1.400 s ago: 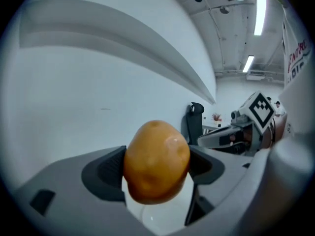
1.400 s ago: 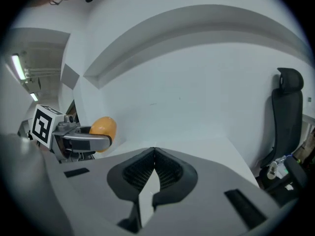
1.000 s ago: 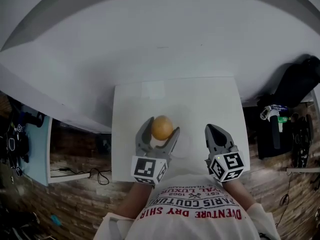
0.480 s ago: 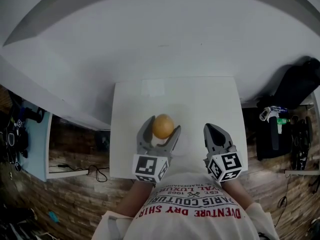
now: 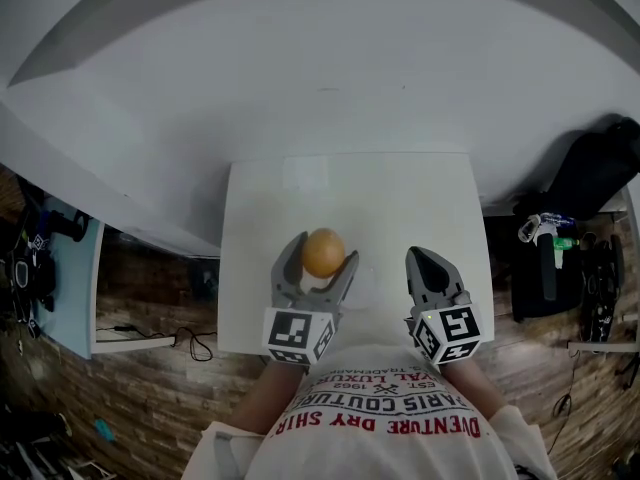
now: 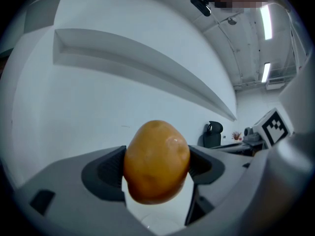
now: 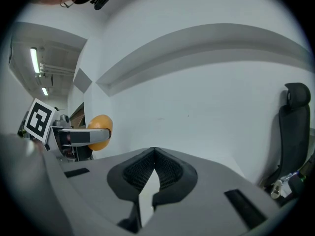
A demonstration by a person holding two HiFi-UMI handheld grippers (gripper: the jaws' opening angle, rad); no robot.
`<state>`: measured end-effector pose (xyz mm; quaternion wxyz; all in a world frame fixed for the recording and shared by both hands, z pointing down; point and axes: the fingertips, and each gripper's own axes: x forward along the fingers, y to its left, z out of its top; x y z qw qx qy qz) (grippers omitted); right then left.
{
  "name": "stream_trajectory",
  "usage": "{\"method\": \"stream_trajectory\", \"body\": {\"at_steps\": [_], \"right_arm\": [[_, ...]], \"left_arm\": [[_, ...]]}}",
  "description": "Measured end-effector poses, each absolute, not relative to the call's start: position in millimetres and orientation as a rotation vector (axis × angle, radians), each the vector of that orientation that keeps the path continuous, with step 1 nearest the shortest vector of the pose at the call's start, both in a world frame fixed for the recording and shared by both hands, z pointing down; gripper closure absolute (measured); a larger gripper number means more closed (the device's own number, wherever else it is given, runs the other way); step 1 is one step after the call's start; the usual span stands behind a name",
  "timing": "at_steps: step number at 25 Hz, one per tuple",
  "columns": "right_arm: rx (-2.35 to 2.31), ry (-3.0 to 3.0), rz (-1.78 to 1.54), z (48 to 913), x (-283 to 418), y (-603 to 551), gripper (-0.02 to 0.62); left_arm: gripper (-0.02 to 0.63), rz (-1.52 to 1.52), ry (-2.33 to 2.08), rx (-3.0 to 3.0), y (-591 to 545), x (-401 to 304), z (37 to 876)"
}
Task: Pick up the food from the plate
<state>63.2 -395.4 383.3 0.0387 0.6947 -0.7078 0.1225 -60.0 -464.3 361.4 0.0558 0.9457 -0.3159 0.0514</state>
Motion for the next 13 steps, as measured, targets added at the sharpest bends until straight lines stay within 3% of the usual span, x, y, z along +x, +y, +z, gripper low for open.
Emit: {"method": "stream_trajectory", "body": {"at_steps": [13], "right_arm": [[2.11, -2.139, 0.365, 386.1, 58.4, -394.9, 0.583]], "left_arm": [[0.233, 0.213, -0.966, 2.879, -464.9, -61.4, 364.8]]}}
